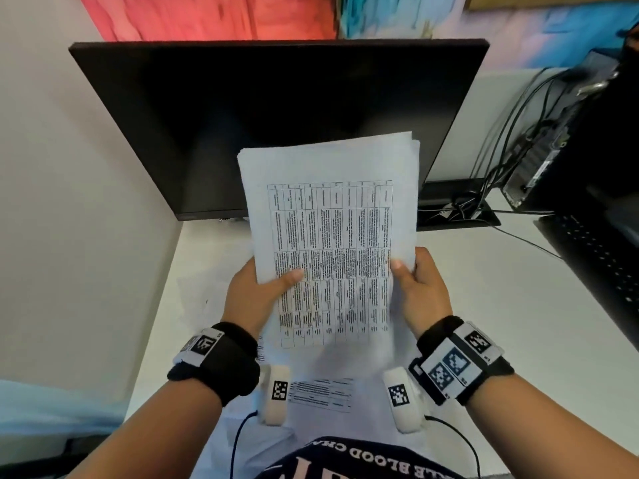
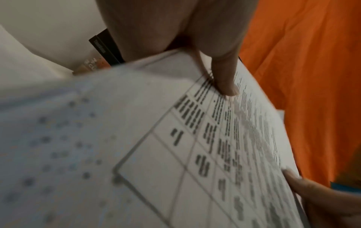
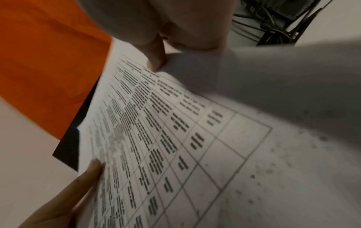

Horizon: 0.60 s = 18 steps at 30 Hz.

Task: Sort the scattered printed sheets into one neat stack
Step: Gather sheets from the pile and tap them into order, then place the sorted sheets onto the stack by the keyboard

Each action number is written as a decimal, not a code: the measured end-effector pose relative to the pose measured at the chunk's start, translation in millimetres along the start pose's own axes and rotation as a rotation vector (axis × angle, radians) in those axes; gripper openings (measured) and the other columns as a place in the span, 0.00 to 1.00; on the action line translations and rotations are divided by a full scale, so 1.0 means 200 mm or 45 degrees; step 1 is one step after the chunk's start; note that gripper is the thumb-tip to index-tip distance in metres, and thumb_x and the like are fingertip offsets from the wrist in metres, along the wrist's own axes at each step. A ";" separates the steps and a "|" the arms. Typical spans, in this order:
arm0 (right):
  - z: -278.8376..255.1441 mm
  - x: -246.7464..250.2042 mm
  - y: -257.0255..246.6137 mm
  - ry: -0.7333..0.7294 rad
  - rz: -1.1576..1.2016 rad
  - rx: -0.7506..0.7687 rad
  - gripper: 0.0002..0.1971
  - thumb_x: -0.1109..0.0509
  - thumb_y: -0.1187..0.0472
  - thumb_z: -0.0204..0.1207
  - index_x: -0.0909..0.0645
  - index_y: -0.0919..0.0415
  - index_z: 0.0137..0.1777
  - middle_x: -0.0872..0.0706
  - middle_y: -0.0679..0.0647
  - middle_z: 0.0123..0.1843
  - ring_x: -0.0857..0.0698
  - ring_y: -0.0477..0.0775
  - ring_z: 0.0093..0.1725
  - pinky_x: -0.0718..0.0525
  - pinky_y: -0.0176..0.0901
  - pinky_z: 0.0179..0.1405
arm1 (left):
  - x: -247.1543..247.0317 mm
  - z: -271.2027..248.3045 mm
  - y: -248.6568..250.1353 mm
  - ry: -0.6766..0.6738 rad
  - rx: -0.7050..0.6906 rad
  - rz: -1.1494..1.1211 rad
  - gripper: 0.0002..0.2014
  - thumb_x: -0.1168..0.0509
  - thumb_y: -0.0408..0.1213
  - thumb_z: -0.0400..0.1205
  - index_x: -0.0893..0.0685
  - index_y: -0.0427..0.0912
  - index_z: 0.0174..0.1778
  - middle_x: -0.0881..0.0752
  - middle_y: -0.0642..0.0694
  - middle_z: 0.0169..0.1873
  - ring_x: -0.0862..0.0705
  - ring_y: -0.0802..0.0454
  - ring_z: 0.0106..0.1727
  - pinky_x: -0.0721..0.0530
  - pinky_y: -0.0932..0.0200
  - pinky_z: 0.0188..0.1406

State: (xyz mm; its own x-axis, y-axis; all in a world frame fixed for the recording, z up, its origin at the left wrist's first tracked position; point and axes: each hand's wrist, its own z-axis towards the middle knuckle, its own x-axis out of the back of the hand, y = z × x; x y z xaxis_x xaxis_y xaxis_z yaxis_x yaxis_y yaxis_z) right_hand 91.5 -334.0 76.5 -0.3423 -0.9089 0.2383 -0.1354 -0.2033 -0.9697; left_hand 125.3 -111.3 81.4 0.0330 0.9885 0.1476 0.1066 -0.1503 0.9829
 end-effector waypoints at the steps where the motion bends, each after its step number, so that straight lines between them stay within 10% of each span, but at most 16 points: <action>1: 0.00 0.03 0.00 0.006 -0.011 -0.018 0.04 0.40 0.59 0.84 0.26 0.51 0.55 0.17 0.39 0.47 0.20 0.35 0.48 0.26 0.30 0.42 | -0.03 -0.01 0.01 0.011 -0.010 -0.017 0.20 0.24 0.41 0.73 0.18 0.56 0.60 0.11 0.59 0.51 0.13 0.65 0.52 0.18 0.67 0.51; 9: 0.05 0.35 0.10 -0.140 -0.236 -0.135 0.11 0.47 0.52 0.86 0.30 0.59 0.56 0.20 0.46 0.44 0.22 0.46 0.44 0.27 0.41 0.41 | -0.36 -0.11 0.00 -0.099 0.080 0.048 0.17 0.28 0.43 0.76 0.27 0.66 0.52 0.22 0.72 0.44 0.26 0.81 0.45 0.31 0.77 0.43; 13: 0.09 0.55 0.19 -0.214 -0.282 -0.213 0.09 0.45 0.59 0.85 0.30 0.60 0.61 0.19 0.49 0.51 0.22 0.49 0.50 0.28 0.39 0.43 | -0.53 -0.13 -0.01 -0.190 0.168 0.102 0.16 0.27 0.49 0.75 0.23 0.63 0.55 0.20 0.69 0.45 0.24 0.77 0.48 0.27 0.69 0.52; 18: 0.14 0.77 0.31 -0.151 -0.338 -0.276 0.09 0.36 0.63 0.81 0.20 0.56 0.59 0.14 0.48 0.52 0.17 0.49 0.51 0.24 0.34 0.43 | -0.75 -0.11 -0.03 -0.184 0.147 0.324 0.11 0.29 0.50 0.76 0.18 0.55 0.52 0.15 0.62 0.43 0.19 0.69 0.46 0.26 0.70 0.40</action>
State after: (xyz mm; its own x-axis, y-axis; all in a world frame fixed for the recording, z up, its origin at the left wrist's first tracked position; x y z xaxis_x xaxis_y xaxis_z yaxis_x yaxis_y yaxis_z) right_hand 56.8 -496.2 50.5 -0.1602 -0.8734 0.4600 -0.4035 -0.3674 -0.8380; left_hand 98.5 -258.2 55.1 0.2128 0.9077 0.3616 0.1887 -0.4013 0.8963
